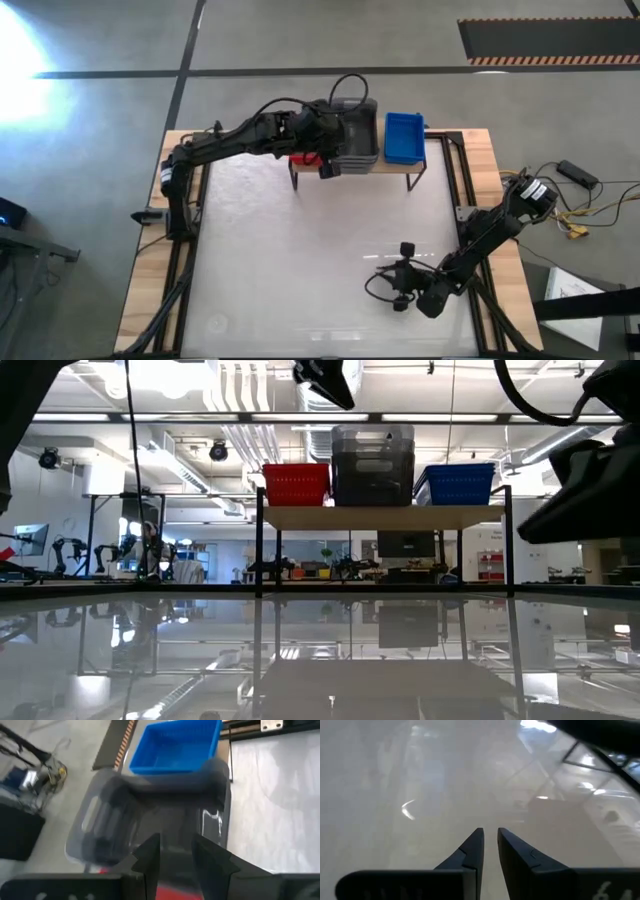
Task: Stack baskets on shelf by color
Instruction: Return to Home Position
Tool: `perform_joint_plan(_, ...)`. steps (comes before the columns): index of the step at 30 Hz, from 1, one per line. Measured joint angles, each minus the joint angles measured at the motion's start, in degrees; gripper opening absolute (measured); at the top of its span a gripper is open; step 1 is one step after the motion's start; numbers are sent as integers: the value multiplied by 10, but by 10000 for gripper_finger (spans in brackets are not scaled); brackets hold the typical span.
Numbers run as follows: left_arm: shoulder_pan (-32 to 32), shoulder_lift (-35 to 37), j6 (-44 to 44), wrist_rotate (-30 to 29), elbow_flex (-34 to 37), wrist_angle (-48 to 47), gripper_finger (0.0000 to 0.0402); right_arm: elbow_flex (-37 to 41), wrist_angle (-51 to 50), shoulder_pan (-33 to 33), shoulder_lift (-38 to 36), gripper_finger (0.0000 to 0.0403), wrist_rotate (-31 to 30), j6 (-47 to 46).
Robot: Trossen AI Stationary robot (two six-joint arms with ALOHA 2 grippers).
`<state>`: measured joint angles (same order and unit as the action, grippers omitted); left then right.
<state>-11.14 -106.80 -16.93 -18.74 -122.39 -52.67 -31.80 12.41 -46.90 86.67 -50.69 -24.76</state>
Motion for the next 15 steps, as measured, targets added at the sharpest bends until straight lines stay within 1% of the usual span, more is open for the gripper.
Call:
perform_joint_plan(1,0,5,10,0,0,-11,95,2,-1,-2,0,48,-18,-6)
perform_joint_plan(3,3,20,31,0,1,-44,95,12,-4,-4,-1,40,-21,-15)
perform_joint_plan(5,7,40,49,2,13,-85,90,26,1,-3,-2,30,12,-27)
perform_joint_plan(7,11,64,70,2,46,-92,81,43,7,-3,-3,19,45,-49)
perform_joint_plan(9,16,94,83,3,108,-73,70,63,32,-3,-4,11,68,-63)
perform_joint_plan(11,24,134,97,4,189,-17,57,89,87,-3,-4,9,87,-57)
perform_joint_plan(13,36,182,106,5,284,47,44,117,173,5,-4,9,105,-33)
perform_joint_plan(15,48,232,113,5,381,129,34,148,266,23,-4,9,143,11)
